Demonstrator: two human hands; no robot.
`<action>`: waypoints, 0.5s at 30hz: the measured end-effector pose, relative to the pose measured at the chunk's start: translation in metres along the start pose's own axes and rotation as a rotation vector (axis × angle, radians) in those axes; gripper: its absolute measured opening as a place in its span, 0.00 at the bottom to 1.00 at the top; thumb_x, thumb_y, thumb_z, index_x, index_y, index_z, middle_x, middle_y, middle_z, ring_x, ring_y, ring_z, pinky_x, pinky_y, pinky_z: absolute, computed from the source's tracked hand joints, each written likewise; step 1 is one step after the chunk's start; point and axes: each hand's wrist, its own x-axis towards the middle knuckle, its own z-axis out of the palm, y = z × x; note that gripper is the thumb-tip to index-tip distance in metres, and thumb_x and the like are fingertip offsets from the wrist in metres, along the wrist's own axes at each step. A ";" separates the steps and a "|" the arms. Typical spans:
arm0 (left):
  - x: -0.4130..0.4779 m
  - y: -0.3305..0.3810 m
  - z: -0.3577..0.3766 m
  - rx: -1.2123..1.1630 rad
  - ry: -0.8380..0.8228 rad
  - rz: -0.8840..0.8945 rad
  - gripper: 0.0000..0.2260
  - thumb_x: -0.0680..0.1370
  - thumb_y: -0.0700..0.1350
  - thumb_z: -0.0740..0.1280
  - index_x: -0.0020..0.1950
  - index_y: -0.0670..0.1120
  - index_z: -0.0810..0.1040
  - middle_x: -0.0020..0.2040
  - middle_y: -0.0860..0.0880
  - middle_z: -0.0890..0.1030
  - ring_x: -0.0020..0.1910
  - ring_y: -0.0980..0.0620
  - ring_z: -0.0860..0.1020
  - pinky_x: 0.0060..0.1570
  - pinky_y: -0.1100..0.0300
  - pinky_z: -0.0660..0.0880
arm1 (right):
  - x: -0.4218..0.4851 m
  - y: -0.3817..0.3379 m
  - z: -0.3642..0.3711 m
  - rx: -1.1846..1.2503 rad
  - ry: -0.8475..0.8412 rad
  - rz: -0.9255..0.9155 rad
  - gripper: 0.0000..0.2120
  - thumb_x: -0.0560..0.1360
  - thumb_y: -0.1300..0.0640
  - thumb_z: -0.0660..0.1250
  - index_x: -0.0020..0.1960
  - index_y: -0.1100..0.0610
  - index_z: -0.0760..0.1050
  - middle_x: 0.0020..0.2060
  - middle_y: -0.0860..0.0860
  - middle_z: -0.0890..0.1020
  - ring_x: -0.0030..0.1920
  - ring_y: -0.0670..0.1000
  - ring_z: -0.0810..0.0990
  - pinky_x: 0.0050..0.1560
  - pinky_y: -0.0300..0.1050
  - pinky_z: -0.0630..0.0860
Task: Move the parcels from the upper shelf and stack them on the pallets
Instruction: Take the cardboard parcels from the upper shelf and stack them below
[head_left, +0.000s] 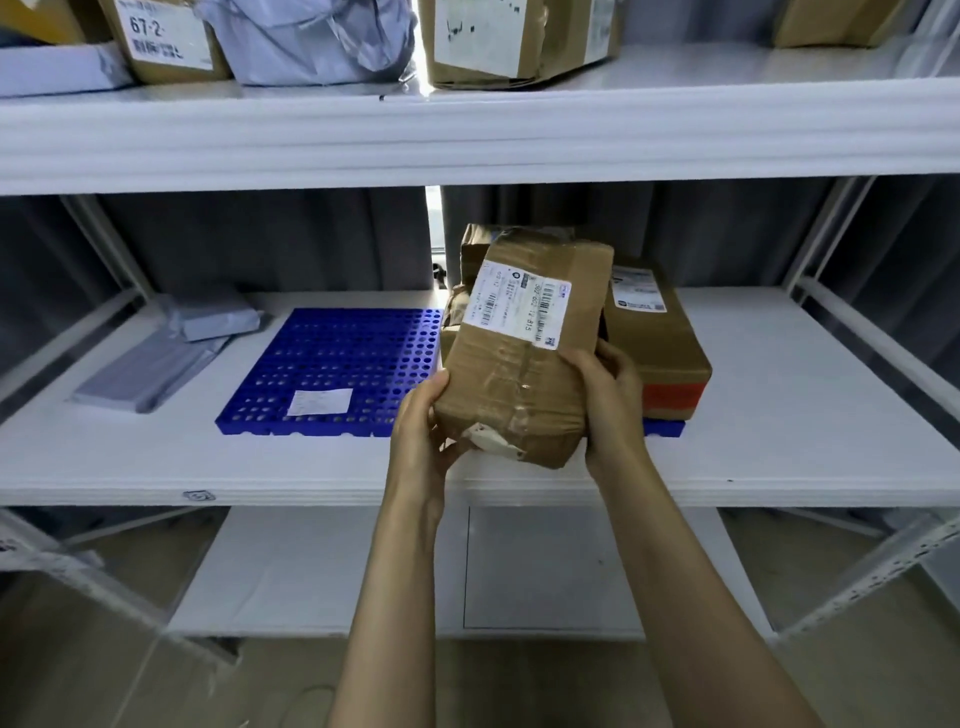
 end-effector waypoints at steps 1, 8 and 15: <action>0.004 0.001 0.000 0.016 -0.014 -0.006 0.11 0.77 0.55 0.65 0.49 0.49 0.80 0.48 0.48 0.84 0.50 0.49 0.81 0.49 0.52 0.77 | 0.006 -0.003 -0.003 -0.016 -0.026 0.007 0.29 0.68 0.52 0.75 0.67 0.54 0.71 0.58 0.51 0.80 0.55 0.50 0.81 0.55 0.49 0.79; 0.031 0.010 0.015 0.045 -0.082 -0.072 0.23 0.69 0.58 0.70 0.61 0.50 0.80 0.55 0.48 0.84 0.57 0.46 0.81 0.63 0.46 0.74 | 0.037 -0.024 -0.012 -0.163 -0.319 0.076 0.20 0.72 0.52 0.72 0.62 0.53 0.73 0.54 0.52 0.83 0.52 0.52 0.83 0.47 0.46 0.79; 0.056 0.011 0.031 -0.117 0.205 0.040 0.28 0.68 0.61 0.71 0.65 0.52 0.73 0.58 0.50 0.82 0.56 0.50 0.81 0.57 0.48 0.78 | 0.063 -0.029 -0.008 -0.198 -0.466 0.203 0.19 0.72 0.48 0.69 0.61 0.49 0.73 0.59 0.52 0.77 0.55 0.54 0.79 0.47 0.48 0.80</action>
